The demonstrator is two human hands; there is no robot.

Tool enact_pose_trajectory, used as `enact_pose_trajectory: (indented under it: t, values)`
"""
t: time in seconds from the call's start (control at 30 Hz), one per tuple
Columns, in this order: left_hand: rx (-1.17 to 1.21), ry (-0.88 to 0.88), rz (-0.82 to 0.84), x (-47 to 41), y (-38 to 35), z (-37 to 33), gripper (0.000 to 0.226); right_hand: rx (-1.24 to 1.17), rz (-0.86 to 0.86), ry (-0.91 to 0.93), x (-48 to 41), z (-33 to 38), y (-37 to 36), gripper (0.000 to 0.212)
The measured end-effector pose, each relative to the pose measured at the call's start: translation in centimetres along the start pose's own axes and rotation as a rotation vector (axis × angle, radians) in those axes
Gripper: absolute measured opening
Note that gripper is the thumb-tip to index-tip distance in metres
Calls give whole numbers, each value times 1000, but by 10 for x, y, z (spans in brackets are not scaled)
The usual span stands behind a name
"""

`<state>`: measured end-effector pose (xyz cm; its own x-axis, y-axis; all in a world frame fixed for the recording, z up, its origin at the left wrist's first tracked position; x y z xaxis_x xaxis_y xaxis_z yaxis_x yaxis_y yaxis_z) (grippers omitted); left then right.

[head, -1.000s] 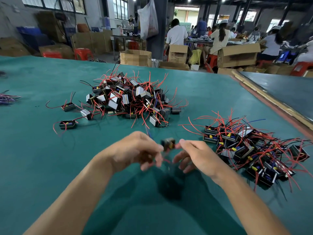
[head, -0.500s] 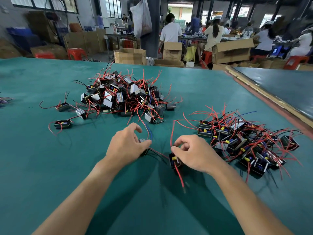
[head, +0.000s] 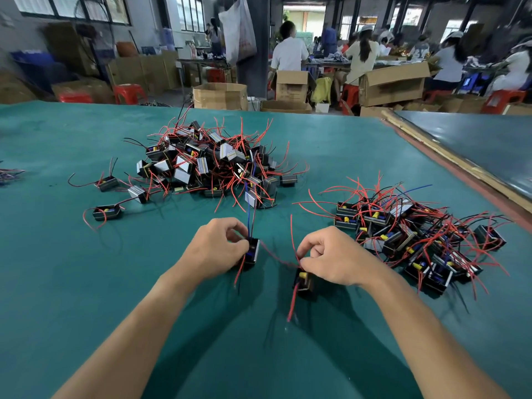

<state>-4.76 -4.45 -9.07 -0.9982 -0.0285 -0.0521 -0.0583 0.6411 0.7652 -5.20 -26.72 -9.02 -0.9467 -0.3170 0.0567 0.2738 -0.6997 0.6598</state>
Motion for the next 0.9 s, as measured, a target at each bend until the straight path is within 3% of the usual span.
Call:
enact_pose_trajectory:
  t: [0.17,0.33,0.43,0.6,0.73,0.9]
  values:
    - [-38,-67,-42,2,3,-3,13,-7,52,-27,2,-3,4,12]
    - [146,-4,6,4,7,-6,5,-13,49,-21,2,-6,8,7]
    - [321,27,224,6,7,-4,9,-11,-9,-1,-1,-6,7,17]
    - [198,-143,479,13,11,-2,36,-5,-71,38,-5,-8,5,26]
    - [151,-218,358,10,10,-10,16,21,-112,0,-8,-13,9,26]
    - [128,-306,292,16,7,-22,20,-10,-121,-13,-5,-10,11,15]
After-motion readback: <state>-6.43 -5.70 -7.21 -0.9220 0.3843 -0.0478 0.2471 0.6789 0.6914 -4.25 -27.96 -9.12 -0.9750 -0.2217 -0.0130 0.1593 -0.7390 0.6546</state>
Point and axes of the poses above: each hand's wrist, its own x-axis away from the middle knuckle, its own y-axis out of the back of the hand, z = x × y, the point moved 5 cm from there along -x, towards the middle knuckle, and after that the axes turned 8 degrees about -x, right-handed, at the moved point
